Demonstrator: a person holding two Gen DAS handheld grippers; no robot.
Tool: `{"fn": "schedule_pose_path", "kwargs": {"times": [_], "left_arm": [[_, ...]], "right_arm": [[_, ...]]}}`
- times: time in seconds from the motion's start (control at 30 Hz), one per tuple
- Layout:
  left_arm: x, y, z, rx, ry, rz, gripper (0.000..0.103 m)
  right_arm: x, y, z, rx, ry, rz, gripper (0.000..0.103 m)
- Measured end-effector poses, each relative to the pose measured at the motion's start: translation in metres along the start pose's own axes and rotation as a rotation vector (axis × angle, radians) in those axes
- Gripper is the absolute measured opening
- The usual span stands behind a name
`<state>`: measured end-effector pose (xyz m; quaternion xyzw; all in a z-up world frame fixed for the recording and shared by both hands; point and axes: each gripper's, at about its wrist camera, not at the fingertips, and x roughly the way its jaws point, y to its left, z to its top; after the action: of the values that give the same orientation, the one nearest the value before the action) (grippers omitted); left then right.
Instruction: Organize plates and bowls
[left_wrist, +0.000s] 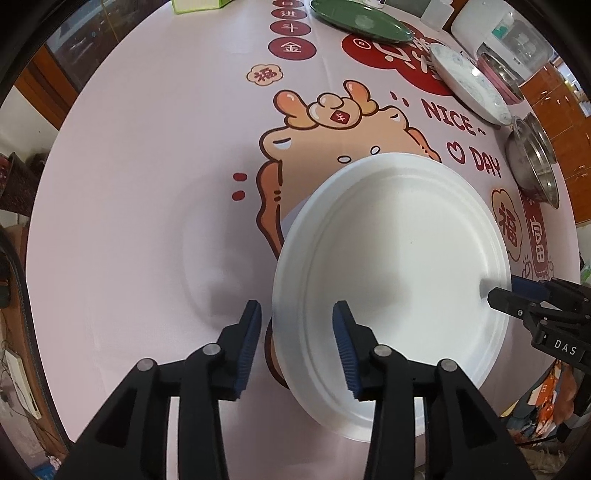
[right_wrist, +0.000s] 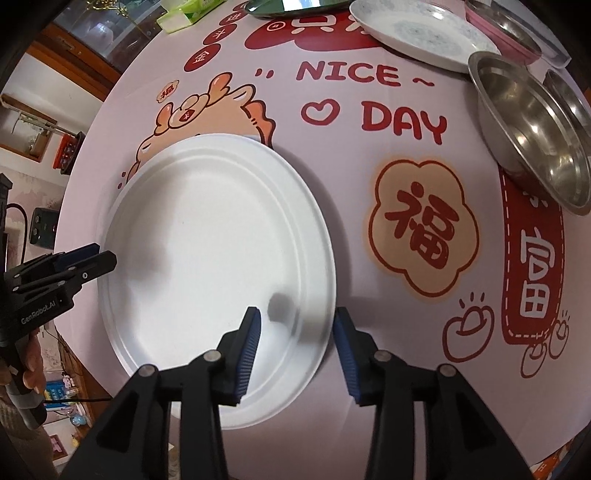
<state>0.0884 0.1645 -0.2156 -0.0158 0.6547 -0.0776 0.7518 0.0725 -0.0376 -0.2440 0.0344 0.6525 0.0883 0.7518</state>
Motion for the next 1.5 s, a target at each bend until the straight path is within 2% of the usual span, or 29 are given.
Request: {"fn": "schedule_pose_path", "kwargs": {"times": [0.07, 0.23, 0.37, 0.53, 0.67, 0.7, 0.77, 1.0, 1.2, 1.33, 1.5], "left_arm": [[-0.002, -0.001, 0.001, 0.003, -0.010, 0.009, 0.048], [-0.007, 0.001, 0.001, 0.006, -0.021, 0.024, 0.050], [-0.011, -0.001, 0.001, 0.005, -0.036, 0.037, 0.059], [-0.023, -0.007, 0.001, 0.008, -0.064, 0.037, 0.059], [-0.038, -0.013, 0.001, 0.021, -0.099, 0.039, 0.070], [-0.044, -0.015, 0.001, 0.027, -0.114, 0.042, 0.074], [-0.057, -0.019, 0.002, 0.034, -0.142, 0.044, 0.076], [-0.092, -0.028, 0.015, 0.045, -0.215, 0.006, 0.081], [-0.116, -0.038, 0.030, 0.063, -0.263, -0.024, 0.082], [-0.128, -0.047, 0.045, 0.088, -0.285, -0.029, 0.082], [-0.134, -0.057, 0.075, 0.111, -0.298, -0.025, 0.082]], "right_arm": [[-0.001, -0.001, 0.000, -0.004, -0.004, -0.006, 0.041], [-0.003, -0.001, -0.001, -0.008, -0.004, -0.028, 0.041], [-0.003, -0.003, -0.004, -0.007, 0.007, -0.019, 0.041], [-0.010, -0.006, -0.008, -0.005, -0.003, -0.020, 0.041], [-0.018, -0.007, -0.009, -0.006, -0.005, -0.012, 0.042], [-0.020, -0.008, -0.010, -0.009, -0.005, -0.007, 0.042], [-0.024, -0.007, -0.011, -0.015, -0.009, -0.001, 0.054], [-0.042, -0.003, -0.011, -0.033, -0.031, 0.021, 0.055], [-0.053, 0.001, -0.004, -0.049, -0.056, 0.040, 0.055], [-0.065, 0.001, 0.009, -0.071, -0.085, 0.043, 0.055], [-0.084, -0.002, 0.041, -0.101, -0.140, 0.044, 0.055]]}}
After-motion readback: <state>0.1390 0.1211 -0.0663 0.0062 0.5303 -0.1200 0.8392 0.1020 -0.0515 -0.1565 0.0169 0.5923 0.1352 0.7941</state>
